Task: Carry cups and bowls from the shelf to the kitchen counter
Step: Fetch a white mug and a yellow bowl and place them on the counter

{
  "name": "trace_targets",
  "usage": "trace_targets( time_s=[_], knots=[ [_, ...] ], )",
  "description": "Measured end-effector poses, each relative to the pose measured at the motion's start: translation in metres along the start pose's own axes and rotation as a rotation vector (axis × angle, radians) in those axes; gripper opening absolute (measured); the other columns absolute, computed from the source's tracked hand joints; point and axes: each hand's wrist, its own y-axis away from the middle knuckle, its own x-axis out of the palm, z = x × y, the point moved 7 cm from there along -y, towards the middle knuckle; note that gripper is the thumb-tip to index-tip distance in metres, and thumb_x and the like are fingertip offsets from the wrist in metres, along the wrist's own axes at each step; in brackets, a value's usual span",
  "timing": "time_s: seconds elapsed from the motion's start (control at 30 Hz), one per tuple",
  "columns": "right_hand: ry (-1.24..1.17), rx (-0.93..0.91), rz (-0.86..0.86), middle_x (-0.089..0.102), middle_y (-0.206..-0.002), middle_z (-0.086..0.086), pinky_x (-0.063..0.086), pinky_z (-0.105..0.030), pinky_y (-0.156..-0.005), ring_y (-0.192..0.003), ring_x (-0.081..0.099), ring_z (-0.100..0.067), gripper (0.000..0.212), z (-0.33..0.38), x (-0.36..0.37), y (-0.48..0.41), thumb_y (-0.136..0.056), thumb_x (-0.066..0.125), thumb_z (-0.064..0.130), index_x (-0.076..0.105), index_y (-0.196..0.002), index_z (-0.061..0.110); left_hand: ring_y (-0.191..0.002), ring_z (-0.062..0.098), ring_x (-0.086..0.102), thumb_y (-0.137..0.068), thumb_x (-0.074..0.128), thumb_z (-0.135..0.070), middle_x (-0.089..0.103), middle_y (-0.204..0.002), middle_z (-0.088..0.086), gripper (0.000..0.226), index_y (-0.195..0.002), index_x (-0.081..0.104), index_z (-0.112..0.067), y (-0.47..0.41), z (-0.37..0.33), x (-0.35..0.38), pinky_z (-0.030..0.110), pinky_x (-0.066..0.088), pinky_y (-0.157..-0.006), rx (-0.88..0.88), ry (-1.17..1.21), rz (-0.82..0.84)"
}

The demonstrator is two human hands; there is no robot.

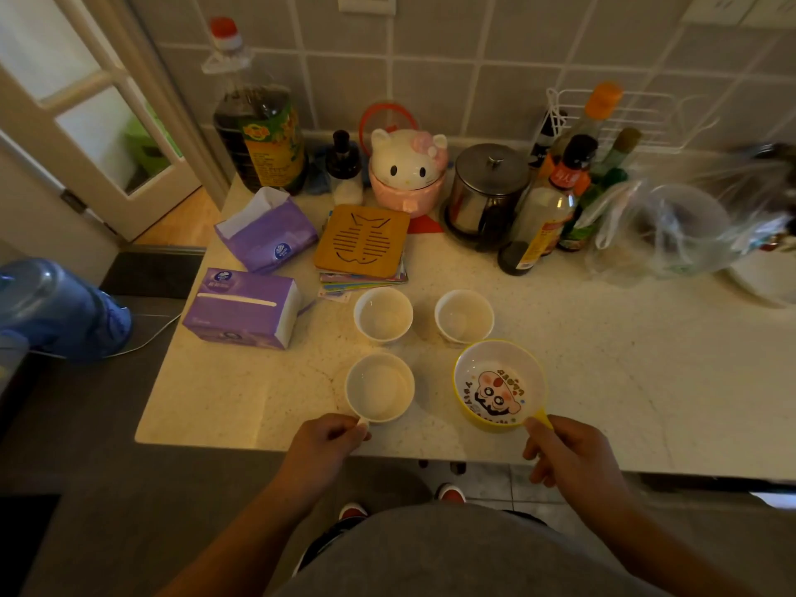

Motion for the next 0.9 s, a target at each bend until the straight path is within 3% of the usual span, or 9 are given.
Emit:
trace_targets(
  time_s=[0.13,0.3,0.47,0.57,0.67,0.77,0.9],
  knots=[
    [0.001,0.0,0.019,0.072,-0.067,0.0,0.056,-0.025,-0.049,-0.051,0.069,-0.019,0.028,-0.003,0.001,0.002,-0.092,0.055,0.038,0.07,-0.07,0.029,-0.078,0.017,0.067,-0.093,0.063,-0.028,0.073,-0.081,0.002,0.019,-0.08,0.076,-0.024,0.001,-0.007,0.001,0.041,0.054,-0.076,0.05,-0.138,-0.002],
    [0.004,0.015,0.049,0.071,-0.064,-0.003,0.055,-0.023,-0.05,-0.051,0.069,-0.019,0.029,-0.011,0.008,0.006,-0.093,0.056,0.035,0.069,-0.068,0.026,-0.081,0.015,0.066,-0.092,0.063,-0.031,0.07,-0.087,-0.002,0.015,-0.086,0.074,-0.021,0.003,-0.01,0.001,0.041,0.056,-0.078,0.083,-0.221,-0.011],
    [-0.024,0.044,0.076,0.071,-0.064,0.001,0.053,-0.021,-0.049,-0.05,0.068,-0.015,0.029,-0.016,0.02,0.009,-0.091,0.055,0.037,0.069,-0.068,0.029,-0.087,0.01,0.065,-0.088,0.06,-0.048,0.068,-0.092,-0.009,0.018,-0.091,0.066,-0.031,0.007,-0.008,-0.012,0.03,0.052,-0.073,0.127,-0.18,-0.148],
    [-0.044,0.052,0.06,0.072,-0.065,0.002,0.052,-0.021,-0.049,-0.05,0.068,-0.016,0.029,-0.018,0.027,0.008,-0.091,0.056,0.039,0.069,-0.068,0.029,-0.108,0.018,0.059,-0.089,0.058,-0.048,0.065,-0.114,-0.002,0.032,-0.111,0.064,-0.025,0.005,-0.009,-0.027,0.037,0.049,-0.09,0.268,-0.521,-0.286],
    [-0.081,0.051,0.055,0.073,-0.068,0.004,0.051,-0.018,-0.048,-0.053,0.07,-0.016,0.028,-0.019,0.034,0.007,-0.091,0.055,0.041,0.069,-0.069,0.03,-0.142,0.03,0.031,-0.084,0.055,-0.062,0.039,-0.153,0.008,0.069,-0.141,0.046,-0.024,-0.005,0.007,-0.029,0.049,0.029,-0.114,0.277,-0.864,-0.218],
    [-0.098,0.039,0.064,0.074,-0.07,0.004,0.051,-0.017,-0.048,-0.054,0.07,-0.015,0.032,-0.019,0.04,0.005,-0.091,0.055,0.042,0.069,-0.068,0.026,-0.149,0.032,0.009,-0.077,0.04,-0.08,0.013,-0.164,0.006,0.09,-0.151,0.023,-0.031,-0.011,0.026,-0.029,0.056,0.015,-0.116,0.233,-0.955,-0.134],
    [-0.121,0.028,0.073,0.074,-0.071,0.004,0.051,-0.015,-0.048,-0.056,0.07,-0.014,0.031,-0.022,0.049,0.003,-0.093,0.055,0.037,0.069,-0.07,0.022,-0.15,0.031,0.008,-0.073,0.033,-0.086,0.011,-0.164,0.004,0.094,-0.15,0.016,-0.036,-0.015,0.031,-0.03,0.057,0.017,-0.115,0.231,-0.997,-0.138]
  ],
)
